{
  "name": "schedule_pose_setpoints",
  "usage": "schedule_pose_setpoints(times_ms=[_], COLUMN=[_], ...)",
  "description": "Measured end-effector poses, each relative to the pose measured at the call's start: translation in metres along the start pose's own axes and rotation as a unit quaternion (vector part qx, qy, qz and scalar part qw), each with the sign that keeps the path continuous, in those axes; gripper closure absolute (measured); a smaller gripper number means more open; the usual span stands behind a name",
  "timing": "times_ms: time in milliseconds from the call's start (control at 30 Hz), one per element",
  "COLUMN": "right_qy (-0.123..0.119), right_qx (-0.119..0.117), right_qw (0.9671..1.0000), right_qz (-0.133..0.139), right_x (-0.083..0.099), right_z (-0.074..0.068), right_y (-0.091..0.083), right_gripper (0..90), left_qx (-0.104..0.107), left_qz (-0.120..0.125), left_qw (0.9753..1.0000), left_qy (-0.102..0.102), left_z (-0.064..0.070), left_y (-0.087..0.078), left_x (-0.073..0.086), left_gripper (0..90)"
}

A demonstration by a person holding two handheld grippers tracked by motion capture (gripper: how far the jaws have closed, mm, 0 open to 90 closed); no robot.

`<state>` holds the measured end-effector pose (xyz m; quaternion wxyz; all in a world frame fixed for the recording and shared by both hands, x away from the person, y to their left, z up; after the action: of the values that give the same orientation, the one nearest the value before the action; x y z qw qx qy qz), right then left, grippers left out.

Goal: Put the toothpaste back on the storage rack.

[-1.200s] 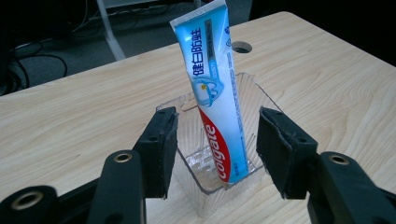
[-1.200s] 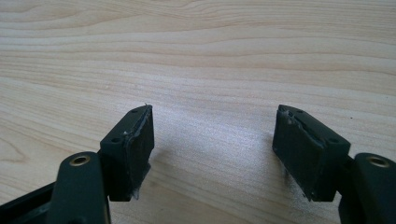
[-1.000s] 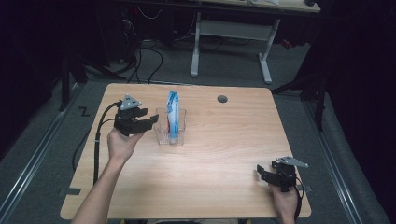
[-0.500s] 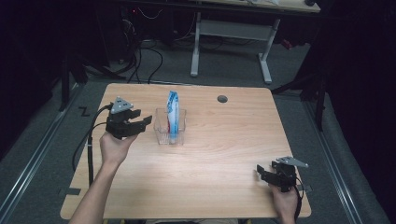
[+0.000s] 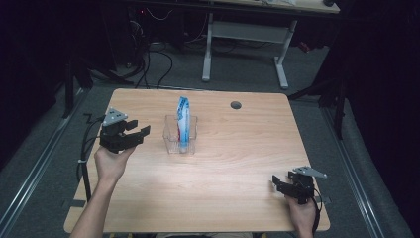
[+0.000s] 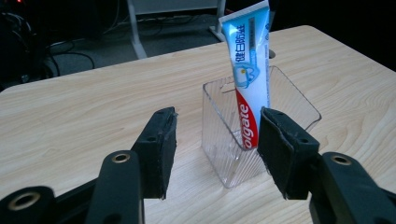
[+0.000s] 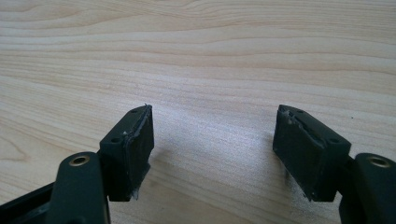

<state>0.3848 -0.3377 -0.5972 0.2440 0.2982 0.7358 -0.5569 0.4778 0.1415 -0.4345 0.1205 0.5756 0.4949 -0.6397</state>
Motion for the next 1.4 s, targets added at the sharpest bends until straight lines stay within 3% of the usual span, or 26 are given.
schedule_pose_setpoints(times_ms=[567, 1000, 1400], right_qy=[-0.003, -0.004, -0.005], right_qx=[0.002, 0.002, 0.002], right_qw=[1.0, 1.0, 1.0], right_qz=[-0.002, -0.001, -0.001], right_x=[0.001, 0.001, 0.001], right_z=[0.0, -0.001, -0.001], right_y=[0.0, 0.0, 0.0], right_gripper=[29.1, 29.1, 29.0], left_qx=[-0.028, -0.039, -0.051], left_qz=[0.024, 0.024, 0.031], left_qw=[0.9992, 0.9984, 0.9973], left_qy=[-0.016, -0.035, -0.043], left_z=[-0.012, -0.017, -0.021], left_y=[-0.02, -0.03, -0.039], left_x=[0.009, 0.024, 0.027], left_gripper=[47.6, 46.9, 45.0])
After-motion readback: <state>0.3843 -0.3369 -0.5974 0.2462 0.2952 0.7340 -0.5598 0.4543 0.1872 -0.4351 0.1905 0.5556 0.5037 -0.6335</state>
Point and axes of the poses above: each handheld gripper's, and its own axes: y roughly forward along the jaws, x roughly out of its underside, z roughly to its right, the point moved 10 cm from there along y, roughly forward along the jaws, and after that the axes turned 15 degrees about y, right-handed, at the moved point
